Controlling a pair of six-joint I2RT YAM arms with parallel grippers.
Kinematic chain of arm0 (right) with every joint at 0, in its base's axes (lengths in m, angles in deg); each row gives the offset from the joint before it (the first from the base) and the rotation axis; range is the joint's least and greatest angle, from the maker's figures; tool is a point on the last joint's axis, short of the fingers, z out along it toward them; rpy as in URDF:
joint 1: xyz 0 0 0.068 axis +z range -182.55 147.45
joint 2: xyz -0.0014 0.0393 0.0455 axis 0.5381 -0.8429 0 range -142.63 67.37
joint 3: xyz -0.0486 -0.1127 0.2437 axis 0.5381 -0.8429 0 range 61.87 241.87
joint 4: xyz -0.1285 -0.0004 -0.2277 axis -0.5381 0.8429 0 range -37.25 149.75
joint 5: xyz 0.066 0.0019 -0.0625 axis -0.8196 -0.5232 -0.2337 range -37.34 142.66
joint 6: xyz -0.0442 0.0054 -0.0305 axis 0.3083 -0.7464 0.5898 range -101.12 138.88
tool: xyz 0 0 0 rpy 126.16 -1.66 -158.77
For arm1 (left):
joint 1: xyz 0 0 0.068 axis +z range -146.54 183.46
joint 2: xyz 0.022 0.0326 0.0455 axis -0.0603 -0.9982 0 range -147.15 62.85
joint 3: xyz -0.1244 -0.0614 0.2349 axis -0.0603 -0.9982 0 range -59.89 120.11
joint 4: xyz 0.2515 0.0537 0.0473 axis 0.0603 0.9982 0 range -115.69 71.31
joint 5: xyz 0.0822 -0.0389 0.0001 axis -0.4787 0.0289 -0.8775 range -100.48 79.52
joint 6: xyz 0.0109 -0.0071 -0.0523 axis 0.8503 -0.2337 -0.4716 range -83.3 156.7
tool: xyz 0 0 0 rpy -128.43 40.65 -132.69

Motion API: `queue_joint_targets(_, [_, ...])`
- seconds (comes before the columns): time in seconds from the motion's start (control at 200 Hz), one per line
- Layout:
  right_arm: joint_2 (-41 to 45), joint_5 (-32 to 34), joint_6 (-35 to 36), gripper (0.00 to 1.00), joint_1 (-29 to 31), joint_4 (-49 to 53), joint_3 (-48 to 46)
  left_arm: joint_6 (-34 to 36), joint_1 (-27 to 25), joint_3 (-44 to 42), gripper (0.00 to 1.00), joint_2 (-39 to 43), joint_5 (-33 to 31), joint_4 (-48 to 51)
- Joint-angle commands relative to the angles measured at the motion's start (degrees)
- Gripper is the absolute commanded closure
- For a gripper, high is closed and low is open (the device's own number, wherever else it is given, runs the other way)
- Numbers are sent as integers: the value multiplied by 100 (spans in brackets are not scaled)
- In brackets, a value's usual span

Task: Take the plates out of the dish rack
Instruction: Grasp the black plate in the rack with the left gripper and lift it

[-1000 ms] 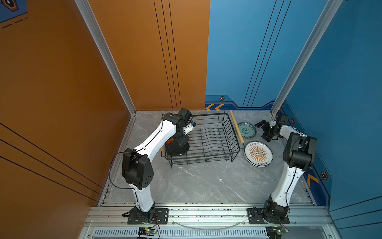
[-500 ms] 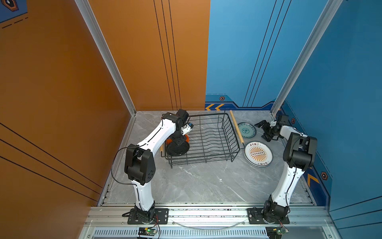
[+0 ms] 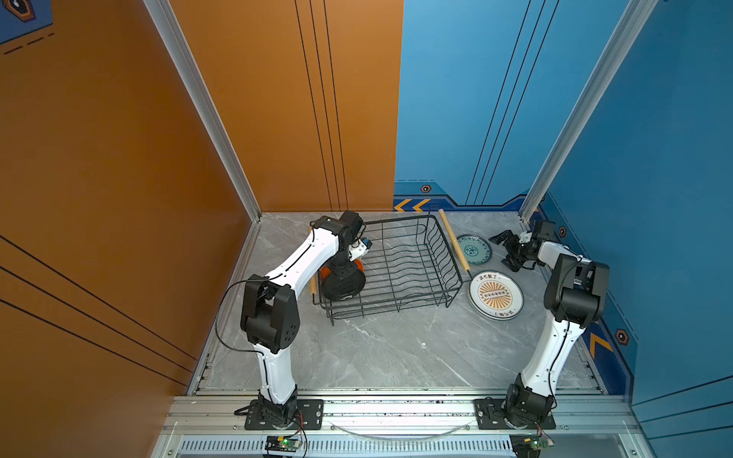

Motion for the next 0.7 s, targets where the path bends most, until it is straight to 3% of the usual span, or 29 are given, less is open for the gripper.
queue_joint_targets(0.0, [-43,-83,-71,0,-52,-27,-121,-217,-15,-73,81,-157,77,337])
queue_joint_targets(0.325, [-68,-173,-129,0,-62,-108,-139,-205,-14,-33,89,-131,96,383])
queue_joint_targets(0.461, [-70,-135,-137,0,-62,-101,-148,-216,-42,0,98,-98,-9,423])
queue_joint_targets(0.696, [-52,-85,-129,0,-62,-87,-161,-223,-116,22,100,129,-105,423])
